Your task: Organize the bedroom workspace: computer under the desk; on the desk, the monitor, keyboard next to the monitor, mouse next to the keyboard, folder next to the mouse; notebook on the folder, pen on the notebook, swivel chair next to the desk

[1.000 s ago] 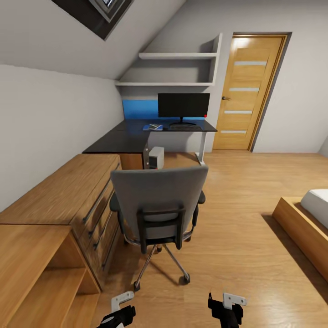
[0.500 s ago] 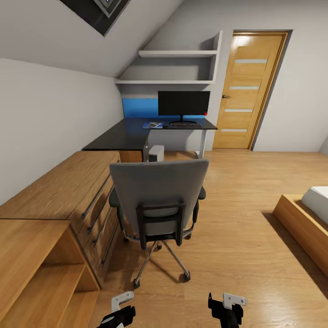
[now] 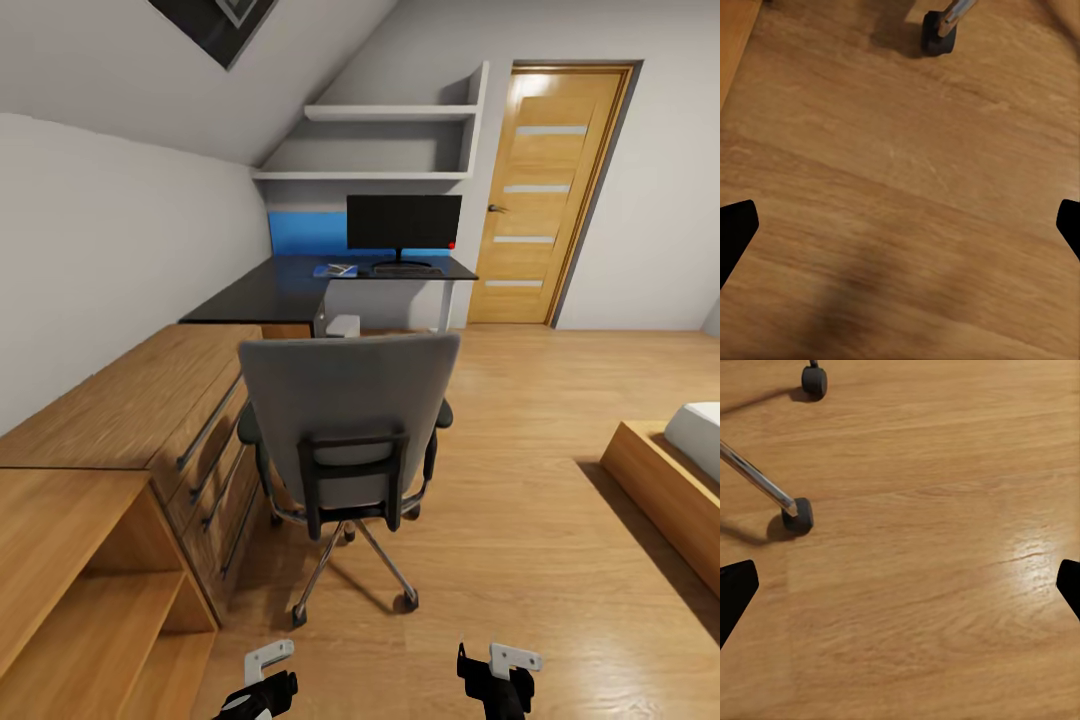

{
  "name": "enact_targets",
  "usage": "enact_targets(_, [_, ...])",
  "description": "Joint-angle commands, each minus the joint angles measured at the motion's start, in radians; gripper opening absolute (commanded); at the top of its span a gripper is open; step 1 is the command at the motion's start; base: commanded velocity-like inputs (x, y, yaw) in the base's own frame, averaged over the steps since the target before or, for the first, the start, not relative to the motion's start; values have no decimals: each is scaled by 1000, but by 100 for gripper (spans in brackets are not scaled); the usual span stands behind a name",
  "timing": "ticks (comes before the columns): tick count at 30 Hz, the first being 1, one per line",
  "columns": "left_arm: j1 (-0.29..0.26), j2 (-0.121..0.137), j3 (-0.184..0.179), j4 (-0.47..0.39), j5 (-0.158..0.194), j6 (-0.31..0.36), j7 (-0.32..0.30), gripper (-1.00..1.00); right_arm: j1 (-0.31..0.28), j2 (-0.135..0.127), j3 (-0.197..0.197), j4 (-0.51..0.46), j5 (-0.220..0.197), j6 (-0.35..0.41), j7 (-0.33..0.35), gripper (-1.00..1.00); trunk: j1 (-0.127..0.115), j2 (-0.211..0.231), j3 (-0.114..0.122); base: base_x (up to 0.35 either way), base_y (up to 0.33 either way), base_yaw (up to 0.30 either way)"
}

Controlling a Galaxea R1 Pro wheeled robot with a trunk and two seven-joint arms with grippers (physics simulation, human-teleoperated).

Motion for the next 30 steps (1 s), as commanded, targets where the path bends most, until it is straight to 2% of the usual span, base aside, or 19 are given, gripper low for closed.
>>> enact_targets(1, [-1, 0, -9, 0, 8, -3, 4, 100, -1, 1, 9, 2, -4, -2, -4, 100, 4, -8, -4, 0, 0, 0])
enact_targets(11, [-1, 4, -22, -21, 2, -2, 4, 100, -1, -5, 8, -21, -4, -3, -4, 100, 42, -78, -35, 0, 0, 0])
enact_targets(14, [-1, 6, -24, -106, -3, 15, 8, 100, -4, -15, 7, -78, -7, 5, -7, 100, 54, -99, -45, 0, 0, 0])
enact_targets(16, [-3, 11, -24, -172, -12, 67, 11, 100, -8, -28, 6, -119, -9, 16, -11, 100, 61, -113, -51, 0, 0, 0])
enact_targets(17, [-13, 16, -24, -212, -17, 121, 12, 100, -16, -37, 6, -143, -9, 33, -12, 100, 65, -120, -54, 0, 0, 0])
enact_targets(19, [-64, 30, -22, -264, -20, 229, 12, 100, -75, -49, 5, -171, -11, 90, -14, 100, 73, -134, -61, 0, 0, 0])
enact_targets(20, [-79, 31, -22, -271, -20, 247, 12, 100, -96, -52, 5, -174, -11, 107, -14, 100, 77, -141, -64, 0, 0, 0])
enact_targets(22, [-132, 35, -21, -287, -20, 289, 12, 100, -186, -59, 5, -181, -12, 175, -15, 100, 84, -155, -70, 0, 0, 0])
enact_targets(23, [-145, 36, -21, -290, -20, 295, 13, 100, -206, -60, 5, -182, -12, 189, -15, 100, 88, -162, -73, 0, 0, 0])
enact_targets(24, [-184, 38, -20, -294, -19, 308, 13, 100, -253, -64, 5, -183, -12, 224, -15, 100, 92, -169, -76, 0, 0, 0])
enact_targets(26, [-219, 41, -18, -296, -17, 314, 13, 100, -289, -68, 5, -182, -12, 248, -15, 100, 100, -183, -82, 0, 0, 0])
enact_targets(30, [-250, 44, -16, -257, -15, 309, 13, 100, -328, -84, 4, -182, -21, 269, -14, 100, 115, -211, -95, 0, 0, 0])
